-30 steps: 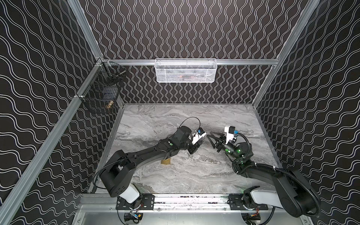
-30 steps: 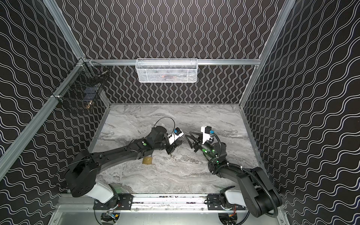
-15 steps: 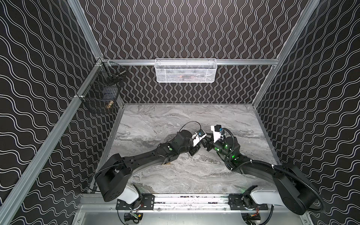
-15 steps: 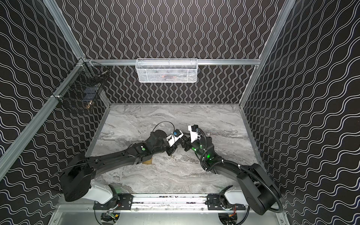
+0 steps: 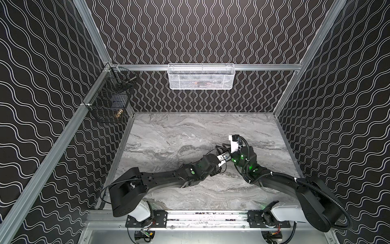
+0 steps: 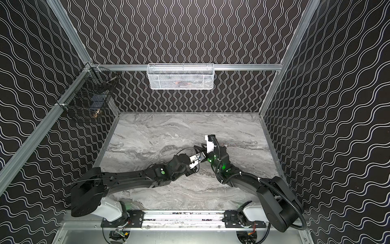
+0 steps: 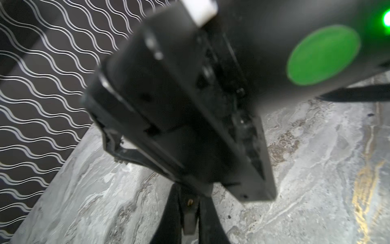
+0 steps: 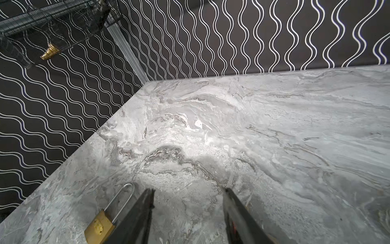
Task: Unlock with the key
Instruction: 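Lift the open black padlock with the left gripper, carrying it farther away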
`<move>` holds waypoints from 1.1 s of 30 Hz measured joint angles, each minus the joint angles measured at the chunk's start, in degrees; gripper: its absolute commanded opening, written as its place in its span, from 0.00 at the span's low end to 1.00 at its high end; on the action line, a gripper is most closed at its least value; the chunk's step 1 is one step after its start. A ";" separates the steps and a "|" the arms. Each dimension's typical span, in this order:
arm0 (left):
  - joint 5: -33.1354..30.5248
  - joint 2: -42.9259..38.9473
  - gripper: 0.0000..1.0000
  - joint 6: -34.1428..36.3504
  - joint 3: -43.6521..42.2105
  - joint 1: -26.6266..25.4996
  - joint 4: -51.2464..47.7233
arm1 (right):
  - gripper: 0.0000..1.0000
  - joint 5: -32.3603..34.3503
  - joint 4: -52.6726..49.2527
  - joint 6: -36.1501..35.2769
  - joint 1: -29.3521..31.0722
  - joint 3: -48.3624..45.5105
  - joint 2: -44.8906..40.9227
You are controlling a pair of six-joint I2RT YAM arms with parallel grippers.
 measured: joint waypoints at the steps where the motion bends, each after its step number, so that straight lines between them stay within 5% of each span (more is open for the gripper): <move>1: -0.59 0.00 0.00 0.20 0.00 0.00 0.00 | 0.54 0.13 0.00 0.33 -0.02 -0.04 -0.22; 13: 4.68 -0.02 0.00 -3.37 0.85 5.03 -1.84 | 0.77 5.11 0.33 1.22 -4.26 -4.39 -4.79; 19: 20.37 2.45 0.00 -8.00 2.86 9.33 -2.32 | 0.99 6.27 2.38 4.31 -11.78 -10.27 -10.27; 24: 34.58 6.36 0.00 -12.48 10.49 14.86 -7.06 | 0.99 6.69 9.86 6.05 -13.94 -18.03 -16.15; 33: 52.19 9.81 0.00 -20.41 17.16 24.57 -13.42 | 0.99 -11.19 30.49 3.91 -13.99 -21.79 -11.08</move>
